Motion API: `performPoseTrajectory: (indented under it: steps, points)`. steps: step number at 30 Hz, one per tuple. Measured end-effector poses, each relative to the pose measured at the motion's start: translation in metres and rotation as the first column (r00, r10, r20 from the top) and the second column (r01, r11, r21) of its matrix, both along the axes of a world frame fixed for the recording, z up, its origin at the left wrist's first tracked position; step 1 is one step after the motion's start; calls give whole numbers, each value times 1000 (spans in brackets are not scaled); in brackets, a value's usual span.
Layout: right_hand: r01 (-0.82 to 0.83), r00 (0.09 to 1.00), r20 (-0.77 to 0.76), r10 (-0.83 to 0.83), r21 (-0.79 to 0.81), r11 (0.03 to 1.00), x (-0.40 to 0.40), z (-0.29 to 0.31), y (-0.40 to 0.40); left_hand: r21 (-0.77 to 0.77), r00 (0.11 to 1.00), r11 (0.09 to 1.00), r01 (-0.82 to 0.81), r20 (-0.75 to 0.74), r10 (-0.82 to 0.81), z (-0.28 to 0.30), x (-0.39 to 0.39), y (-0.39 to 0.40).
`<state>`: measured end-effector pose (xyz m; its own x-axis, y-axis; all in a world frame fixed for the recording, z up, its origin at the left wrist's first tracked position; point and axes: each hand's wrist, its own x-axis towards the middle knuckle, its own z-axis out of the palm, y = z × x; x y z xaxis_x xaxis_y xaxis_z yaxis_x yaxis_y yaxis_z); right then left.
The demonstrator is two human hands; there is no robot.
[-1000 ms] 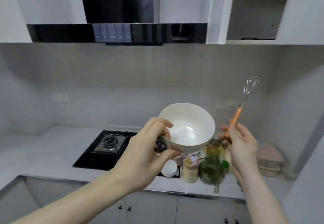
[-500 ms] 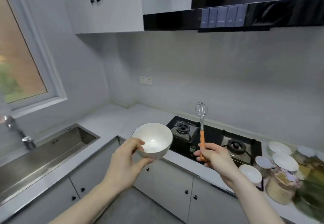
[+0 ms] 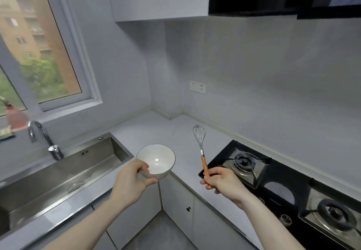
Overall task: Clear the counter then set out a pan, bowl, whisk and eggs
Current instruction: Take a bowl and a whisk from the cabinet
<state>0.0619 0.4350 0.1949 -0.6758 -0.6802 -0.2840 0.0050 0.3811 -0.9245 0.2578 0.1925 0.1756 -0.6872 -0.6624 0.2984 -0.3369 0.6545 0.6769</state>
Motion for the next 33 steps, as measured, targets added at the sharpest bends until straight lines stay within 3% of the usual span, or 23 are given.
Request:
performPoseTrajectory:
  steps: [11,23,33]
  points:
    - [-59,998,15,58,132,989,-106,-59,-142,122,995,988,-95,51,89,-54,-94,-122]
    - [41,999,7,-47,378,925,-189,-161,-327,223,975,968,-119,211,71,-143,-230,-297]
    - [83,996,-19,-87,553,829,-248,-202,-393,300,934,946,-124,357,10,-199,-296,-386]
